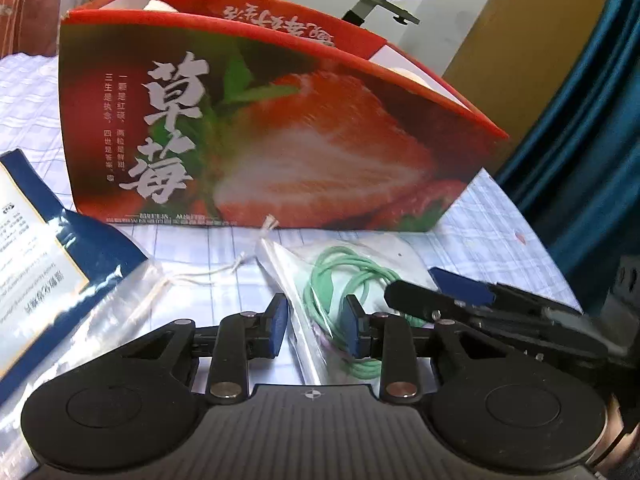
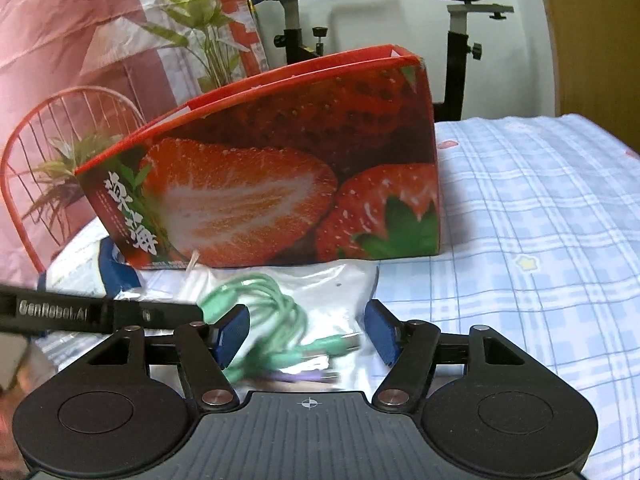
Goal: Organize soft objects
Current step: 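Move both open grippers down to the clear bag with green cable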
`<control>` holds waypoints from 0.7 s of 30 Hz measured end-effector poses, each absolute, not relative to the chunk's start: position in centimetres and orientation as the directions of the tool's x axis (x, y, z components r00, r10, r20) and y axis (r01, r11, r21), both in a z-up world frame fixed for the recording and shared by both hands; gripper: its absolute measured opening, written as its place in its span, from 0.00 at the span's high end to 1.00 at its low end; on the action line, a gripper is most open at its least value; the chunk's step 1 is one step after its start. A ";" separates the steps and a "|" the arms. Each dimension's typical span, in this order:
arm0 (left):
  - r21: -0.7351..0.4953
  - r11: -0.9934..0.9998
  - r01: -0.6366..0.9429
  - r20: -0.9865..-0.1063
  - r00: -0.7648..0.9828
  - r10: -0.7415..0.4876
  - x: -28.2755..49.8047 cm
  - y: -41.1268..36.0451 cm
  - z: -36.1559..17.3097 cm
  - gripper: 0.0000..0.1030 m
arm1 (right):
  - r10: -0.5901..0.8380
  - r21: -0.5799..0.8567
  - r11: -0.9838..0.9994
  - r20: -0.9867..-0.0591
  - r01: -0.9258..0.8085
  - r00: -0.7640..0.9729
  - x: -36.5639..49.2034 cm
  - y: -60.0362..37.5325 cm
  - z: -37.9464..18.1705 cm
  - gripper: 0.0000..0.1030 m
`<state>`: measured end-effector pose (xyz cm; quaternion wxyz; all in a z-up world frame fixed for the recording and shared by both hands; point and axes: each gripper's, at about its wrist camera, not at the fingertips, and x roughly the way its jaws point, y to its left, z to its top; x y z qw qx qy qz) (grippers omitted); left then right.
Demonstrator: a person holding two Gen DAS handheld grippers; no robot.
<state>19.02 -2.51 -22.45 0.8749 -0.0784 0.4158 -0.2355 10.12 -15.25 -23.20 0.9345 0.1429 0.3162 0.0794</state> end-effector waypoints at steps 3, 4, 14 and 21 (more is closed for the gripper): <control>-0.330 0.883 0.334 -0.692 0.551 -0.467 18.4 -2.8 -22.4 0.69 | 0.256 0.338 0.939 -0.566 -0.063 0.784 9.9 -15.4 -23.2 0.40; -0.330 0.884 0.330 -0.694 0.550 -0.465 18.3 -2.8 -22.4 0.69 | 0.265 0.349 0.935 -0.565 -0.065 0.781 9.8 -15.5 -23.1 0.40; -0.258 0.903 0.342 -0.707 0.570 -0.418 16.1 -2.4 -22.3 0.68 | 0.294 0.346 0.935 -0.629 -0.081 0.720 8.7 -15.1 -22.2 0.50; -0.292 0.900 0.323 -0.708 0.560 -0.430 15.2 -1.6 -22.2 0.68 | 0.223 0.241 0.967 -0.660 -0.079 0.718 7.5 -14.2 -21.9 0.46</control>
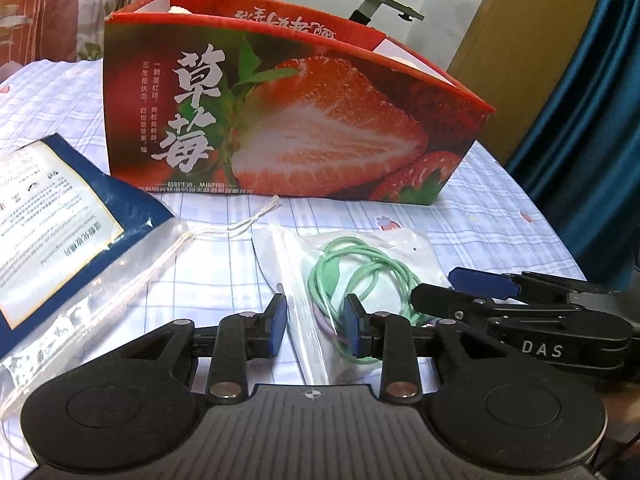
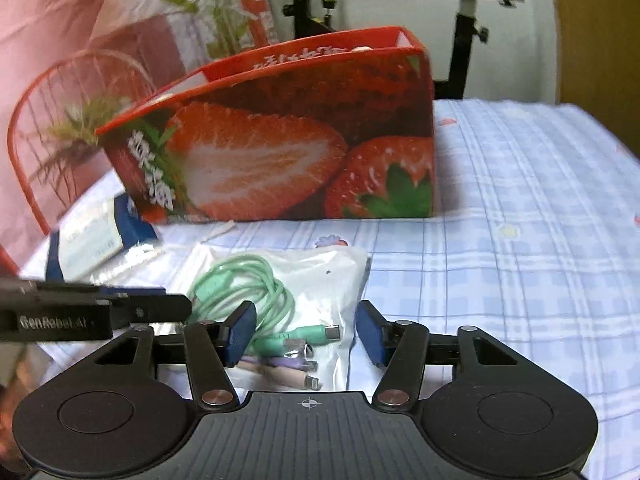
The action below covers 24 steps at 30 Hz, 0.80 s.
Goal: Organize soft objects
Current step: 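Move both open grippers down to the clear bag with green cable, then close the left gripper on the clear bag while the right gripper grasps it too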
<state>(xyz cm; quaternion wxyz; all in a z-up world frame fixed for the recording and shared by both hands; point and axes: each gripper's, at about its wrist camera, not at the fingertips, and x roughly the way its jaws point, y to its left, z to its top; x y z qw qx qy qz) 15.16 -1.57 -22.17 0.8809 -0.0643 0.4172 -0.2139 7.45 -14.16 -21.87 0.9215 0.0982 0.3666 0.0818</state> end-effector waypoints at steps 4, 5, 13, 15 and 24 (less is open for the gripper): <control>-0.324 0.893 0.312 -0.704 0.551 -0.448 14.8 -1.5 -22.3 0.68 | 0.232 0.263 0.962 -0.660 -0.070 0.715 7.5 -14.4 -22.0 0.43; -0.330 0.890 0.314 -0.703 0.547 -0.453 14.6 -1.6 -22.4 0.68 | 0.235 0.268 0.961 -0.659 -0.069 0.715 7.5 -14.5 -22.1 0.43; -0.324 0.885 0.335 -0.712 0.529 -0.462 14.1 -2.5 -22.5 0.68 | 0.306 0.300 0.945 -0.662 -0.132 0.685 7.3 -13.9 -22.0 0.42; -0.330 0.885 0.327 -0.711 0.531 -0.461 13.9 -2.4 -22.6 0.68 | 0.317 0.316 0.940 -0.659 -0.131 0.682 7.1 -13.8 -21.9 0.43; -0.400 0.869 0.291 -0.666 0.560 -0.493 13.3 -0.1 -21.7 0.69 | 0.351 0.359 0.923 -0.642 -0.138 0.682 6.2 -13.4 -21.5 0.52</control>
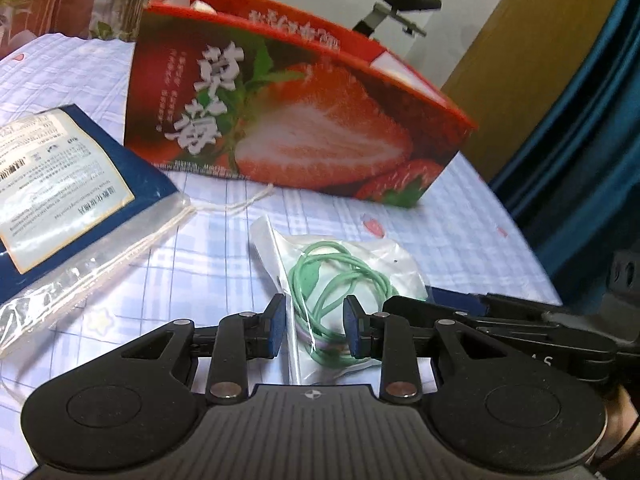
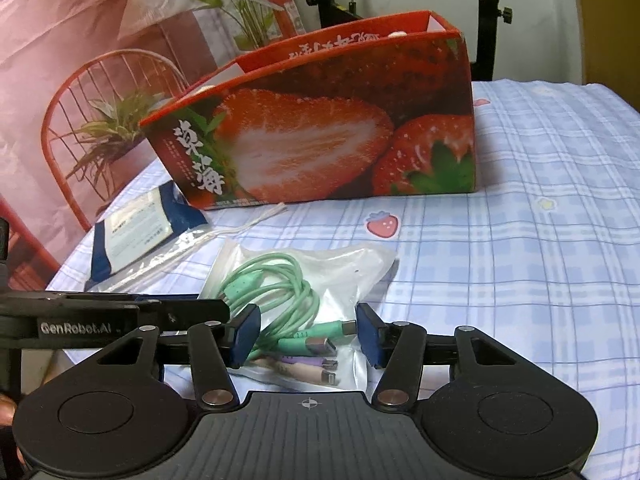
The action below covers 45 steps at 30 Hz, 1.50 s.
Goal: Organize soft objects
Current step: 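Close the left gripper on the clear bag while the right gripper grasps it too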
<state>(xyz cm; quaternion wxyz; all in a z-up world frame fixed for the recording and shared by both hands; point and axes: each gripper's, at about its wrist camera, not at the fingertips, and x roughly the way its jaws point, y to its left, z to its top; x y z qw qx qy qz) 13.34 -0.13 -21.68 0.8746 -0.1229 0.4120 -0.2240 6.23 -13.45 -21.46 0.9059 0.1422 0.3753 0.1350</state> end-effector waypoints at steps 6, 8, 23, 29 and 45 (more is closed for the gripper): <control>-0.406 0.854 0.324 -0.608 0.603 -0.517 12.7 0.5 -19.8 0.69 | 0.359 0.363 0.918 -0.584 -0.161 0.728 5.6 -13.7 -19.6 0.53; -0.415 0.844 0.339 -0.586 0.610 -0.533 12.7 0.6 -19.0 0.69 | 0.356 0.350 0.920 -0.566 -0.174 0.743 5.5 -13.7 -18.8 0.53; -0.358 0.843 0.401 -0.531 0.655 -0.537 16.7 -0.8 -13.7 0.70 | 0.337 0.201 0.941 -0.552 -0.271 0.763 10.2 -11.6 -12.3 0.69; -0.326 0.891 0.315 -0.612 0.648 -0.453 16.6 1.5 -16.1 0.69 | 0.345 0.249 0.938 -0.617 -0.241 0.707 11.0 -11.3 -15.4 0.65; -0.261 0.921 0.289 -0.723 0.573 -0.385 18.5 1.3 -21.0 0.49 | 0.291 0.276 0.952 -0.688 -0.131 0.665 9.0 -11.7 -21.8 0.63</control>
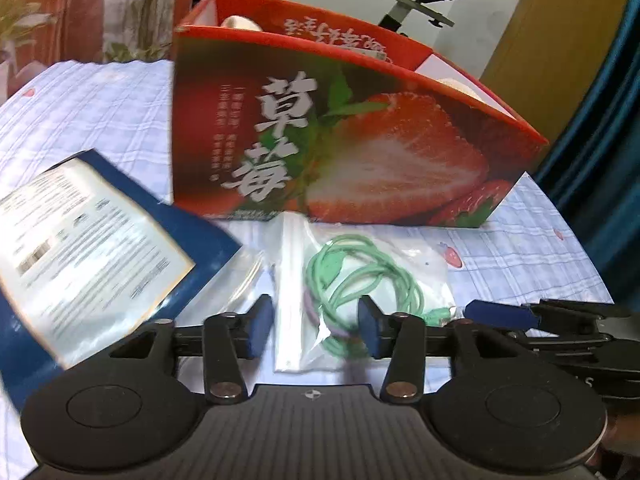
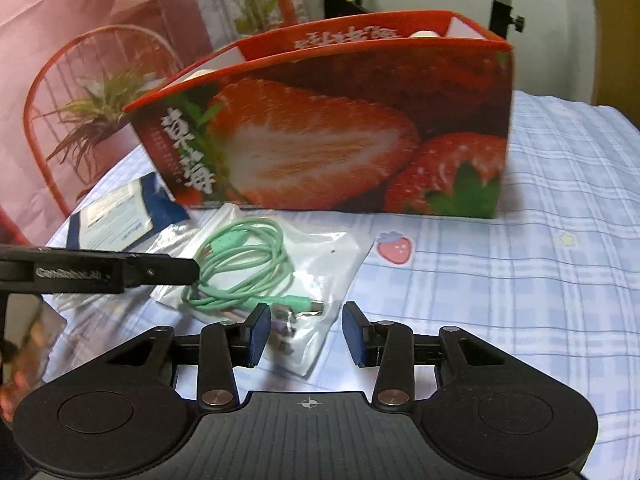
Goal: Organize soft objects
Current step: 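Close the left gripper on the clear bag while the right gripper grasps it too, then lift the clear cable bag with both grippers and carry it over the box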
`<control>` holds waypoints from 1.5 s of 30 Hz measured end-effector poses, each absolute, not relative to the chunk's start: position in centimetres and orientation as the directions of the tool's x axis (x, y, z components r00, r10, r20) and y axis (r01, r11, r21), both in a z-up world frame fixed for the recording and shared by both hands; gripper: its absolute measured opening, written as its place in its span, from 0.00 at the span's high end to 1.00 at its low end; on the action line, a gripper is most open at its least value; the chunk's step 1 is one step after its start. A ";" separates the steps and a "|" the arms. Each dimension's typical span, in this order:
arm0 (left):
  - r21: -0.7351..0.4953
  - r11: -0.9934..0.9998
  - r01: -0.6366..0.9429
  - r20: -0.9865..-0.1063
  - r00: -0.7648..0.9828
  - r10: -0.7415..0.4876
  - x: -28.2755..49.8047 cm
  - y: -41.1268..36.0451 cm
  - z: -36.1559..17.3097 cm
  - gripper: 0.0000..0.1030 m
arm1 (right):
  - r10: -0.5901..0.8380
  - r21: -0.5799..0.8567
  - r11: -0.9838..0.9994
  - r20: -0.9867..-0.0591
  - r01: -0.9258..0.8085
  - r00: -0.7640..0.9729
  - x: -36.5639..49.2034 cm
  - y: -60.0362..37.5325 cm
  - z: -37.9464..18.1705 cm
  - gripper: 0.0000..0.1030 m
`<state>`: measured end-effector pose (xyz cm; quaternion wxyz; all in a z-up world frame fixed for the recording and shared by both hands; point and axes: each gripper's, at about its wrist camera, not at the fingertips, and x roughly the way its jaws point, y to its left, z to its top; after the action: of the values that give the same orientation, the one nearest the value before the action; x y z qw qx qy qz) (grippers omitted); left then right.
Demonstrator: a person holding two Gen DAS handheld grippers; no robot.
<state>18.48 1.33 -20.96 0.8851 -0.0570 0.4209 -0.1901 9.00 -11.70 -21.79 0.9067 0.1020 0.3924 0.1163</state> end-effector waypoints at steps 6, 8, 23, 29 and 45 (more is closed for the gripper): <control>-0.293 0.898 0.328 -0.723 0.539 -0.433 18.2 0.0 -21.2 0.47 | 0.304 0.320 0.942 -0.675 -0.104 0.672 9.3 -12.5 -22.1 0.63; -0.289 0.898 0.331 -0.719 0.544 -0.432 17.3 -0.1 -21.4 0.51 | 0.314 0.335 0.937 -0.670 -0.103 0.673 9.4 -12.7 -22.2 0.61; -0.358 0.888 0.290 -0.687 0.562 -0.461 15.3 0.2 -22.3 0.76 | 0.355 0.435 0.898 -0.624 -0.067 0.697 8.5 -14.0 -22.5 0.61; -0.387 0.884 0.261 -0.679 0.568 -0.465 15.5 1.1 -22.7 0.76 | 0.359 0.464 0.884 -0.613 -0.047 0.704 8.2 -14.8 -22.9 0.73; -0.428 0.849 0.309 -0.606 0.599 -0.524 15.2 1.4 -20.5 0.96 | 0.371 0.445 0.888 -0.547 -0.115 0.750 7.4 -13.9 -20.8 0.79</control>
<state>15.23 1.38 -20.54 0.8829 -0.1408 0.3808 -0.2359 7.39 -13.85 -20.82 0.9147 0.1957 0.3276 0.1329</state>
